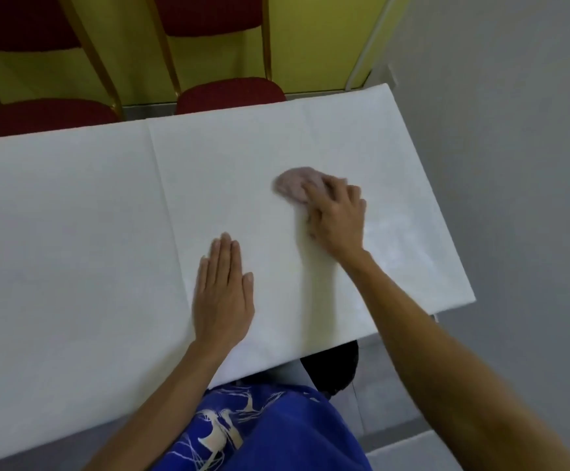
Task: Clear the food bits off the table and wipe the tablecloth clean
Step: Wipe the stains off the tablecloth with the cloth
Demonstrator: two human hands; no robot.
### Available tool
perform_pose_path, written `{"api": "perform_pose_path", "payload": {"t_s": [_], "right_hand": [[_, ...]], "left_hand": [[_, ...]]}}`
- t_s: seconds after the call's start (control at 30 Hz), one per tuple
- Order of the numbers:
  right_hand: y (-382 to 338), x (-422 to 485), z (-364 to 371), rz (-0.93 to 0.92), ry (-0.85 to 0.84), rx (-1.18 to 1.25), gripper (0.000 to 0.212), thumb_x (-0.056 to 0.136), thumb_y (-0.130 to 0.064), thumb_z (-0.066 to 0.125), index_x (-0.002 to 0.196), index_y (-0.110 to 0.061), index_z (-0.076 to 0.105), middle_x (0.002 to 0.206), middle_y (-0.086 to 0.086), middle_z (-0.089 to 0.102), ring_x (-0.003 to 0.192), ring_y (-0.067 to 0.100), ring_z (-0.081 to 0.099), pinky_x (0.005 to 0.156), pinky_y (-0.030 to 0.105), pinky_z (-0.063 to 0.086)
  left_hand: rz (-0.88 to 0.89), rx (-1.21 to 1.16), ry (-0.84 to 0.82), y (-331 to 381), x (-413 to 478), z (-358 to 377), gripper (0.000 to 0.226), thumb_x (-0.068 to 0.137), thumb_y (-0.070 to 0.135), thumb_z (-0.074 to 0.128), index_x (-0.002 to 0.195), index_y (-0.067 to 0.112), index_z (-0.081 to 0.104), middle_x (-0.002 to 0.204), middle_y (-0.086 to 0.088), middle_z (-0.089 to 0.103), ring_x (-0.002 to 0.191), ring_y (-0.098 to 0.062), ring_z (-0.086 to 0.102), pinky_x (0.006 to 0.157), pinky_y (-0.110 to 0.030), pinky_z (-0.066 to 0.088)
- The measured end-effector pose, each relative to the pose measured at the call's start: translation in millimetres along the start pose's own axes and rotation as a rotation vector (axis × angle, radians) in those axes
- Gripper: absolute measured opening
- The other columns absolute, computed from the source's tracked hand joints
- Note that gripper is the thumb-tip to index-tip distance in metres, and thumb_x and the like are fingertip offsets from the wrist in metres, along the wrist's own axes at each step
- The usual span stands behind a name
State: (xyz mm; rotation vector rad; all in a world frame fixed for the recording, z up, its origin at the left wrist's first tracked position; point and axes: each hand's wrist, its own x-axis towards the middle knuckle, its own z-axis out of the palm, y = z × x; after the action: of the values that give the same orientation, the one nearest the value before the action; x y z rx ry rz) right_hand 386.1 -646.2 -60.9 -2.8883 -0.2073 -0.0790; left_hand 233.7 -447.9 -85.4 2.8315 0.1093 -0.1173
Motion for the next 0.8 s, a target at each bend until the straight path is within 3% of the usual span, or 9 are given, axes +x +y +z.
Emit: {"api": "perform_pose_path", "payload": {"t_s": [0.13, 0.2, 0.27, 0.4, 0.47, 0.53, 0.63, 0.73, 0.8], "right_hand": [[35, 41, -17, 0.497, -0.003, 0.093, 0.047, 0.096, -0.038, 0.047, 0.143, -0.032, 0.042, 0.148, 0.011, 0.037, 0.129, 0.041, 0.034, 0.103, 0.054, 0.033], [-5, 46, -13, 0.571, -0.032, 0.129, 0.048, 0.098, -0.039, 0.045, 0.144, -0.028, 0.041, 0.15, 0.014, 0.034, 0.132, 0.041, 0.031, 0.106, 0.054, 0.032], [-66, 31, 3, 0.446, -0.035, 0.158, 0.054, 0.093, -0.037, 0.047, 0.146, -0.027, 0.044, 0.149, 0.015, 0.037, 0.13, 0.042, 0.034, 0.104, 0.052, 0.037], [-168, -35, 34, -0.154, -0.092, 0.18, 0.049, 0.094, -0.037, 0.053, 0.143, -0.03, 0.054, 0.147, 0.011, 0.048, 0.127, 0.038, 0.039, 0.092, 0.047, 0.043], [-165, -48, 39, -0.419, -0.176, 0.115, 0.055, 0.092, -0.042, 0.058, 0.147, -0.033, 0.049, 0.153, 0.003, 0.046, 0.135, 0.031, 0.037, 0.094, 0.045, 0.038], [-133, -31, 35, -0.5, -0.173, 0.034, 0.061, 0.088, -0.04, 0.06, 0.148, -0.035, 0.047, 0.156, 0.0, 0.043, 0.138, 0.03, 0.036, 0.097, 0.046, 0.035], [-59, 30, 27, -0.294, -0.131, -0.054, 0.059, 0.093, -0.037, 0.052, 0.151, -0.032, 0.042, 0.161, 0.0, 0.036, 0.148, 0.03, 0.028, 0.109, 0.055, 0.031], [5, 95, 3, 0.116, -0.125, 0.004, 0.061, 0.093, -0.04, 0.038, 0.153, -0.03, 0.031, 0.162, 0.003, 0.028, 0.15, 0.03, 0.019, 0.112, 0.062, 0.029], [3, 114, -4, 0.395, -0.088, 0.096, 0.062, 0.095, -0.033, 0.041, 0.155, -0.028, 0.025, 0.161, 0.004, 0.025, 0.151, 0.032, 0.015, 0.112, 0.061, 0.031]], "left_hand": [[-0.089, -0.164, -0.017, -13, 3, -18, 0.064, 0.101, 0.035, 0.008, 0.159, 0.006, 0.009, 0.168, -0.006, -0.002, 0.155, -0.018, -0.006, 0.127, -0.041, -0.001], [-0.227, -0.199, 0.057, -27, 15, -27, 0.063, 0.101, 0.032, 0.012, 0.158, 0.004, 0.012, 0.168, -0.008, 0.001, 0.155, -0.019, -0.004, 0.126, -0.039, -0.004], [-0.316, -0.166, 0.115, -48, 25, -29, 0.06, 0.102, 0.028, 0.019, 0.157, 0.002, 0.017, 0.167, -0.011, 0.007, 0.156, -0.023, 0.001, 0.126, -0.043, -0.001], [-0.269, -0.013, 0.123, -80, 22, -22, 0.055, 0.106, 0.027, 0.026, 0.155, 0.004, 0.028, 0.165, -0.015, 0.02, 0.154, -0.028, 0.014, 0.124, -0.05, 0.013], [-0.237, 0.024, 0.134, -82, 18, -21, 0.054, 0.106, 0.029, 0.024, 0.154, 0.004, 0.031, 0.163, -0.016, 0.027, 0.153, -0.029, 0.02, 0.123, -0.05, 0.017], [-0.235, 0.032, 0.15, -80, 17, -21, 0.055, 0.106, 0.028, 0.021, 0.154, 0.003, 0.03, 0.163, -0.016, 0.025, 0.153, -0.029, 0.019, 0.124, -0.049, 0.016], [-0.235, 0.022, 0.145, -81, 19, -22, 0.058, 0.106, 0.031, 0.018, 0.157, 0.005, 0.023, 0.166, -0.013, 0.015, 0.155, -0.027, 0.012, 0.125, -0.047, 0.012], [-0.242, 0.031, 0.127, -82, 18, -20, 0.059, 0.106, 0.032, 0.016, 0.159, 0.007, 0.017, 0.168, -0.011, 0.009, 0.156, -0.025, 0.006, 0.126, -0.046, 0.008], [-0.256, 0.039, 0.13, -80, 19, -20, 0.059, 0.106, 0.033, 0.015, 0.159, 0.008, 0.015, 0.168, -0.01, 0.007, 0.156, -0.024, 0.004, 0.126, -0.046, 0.009]]}}
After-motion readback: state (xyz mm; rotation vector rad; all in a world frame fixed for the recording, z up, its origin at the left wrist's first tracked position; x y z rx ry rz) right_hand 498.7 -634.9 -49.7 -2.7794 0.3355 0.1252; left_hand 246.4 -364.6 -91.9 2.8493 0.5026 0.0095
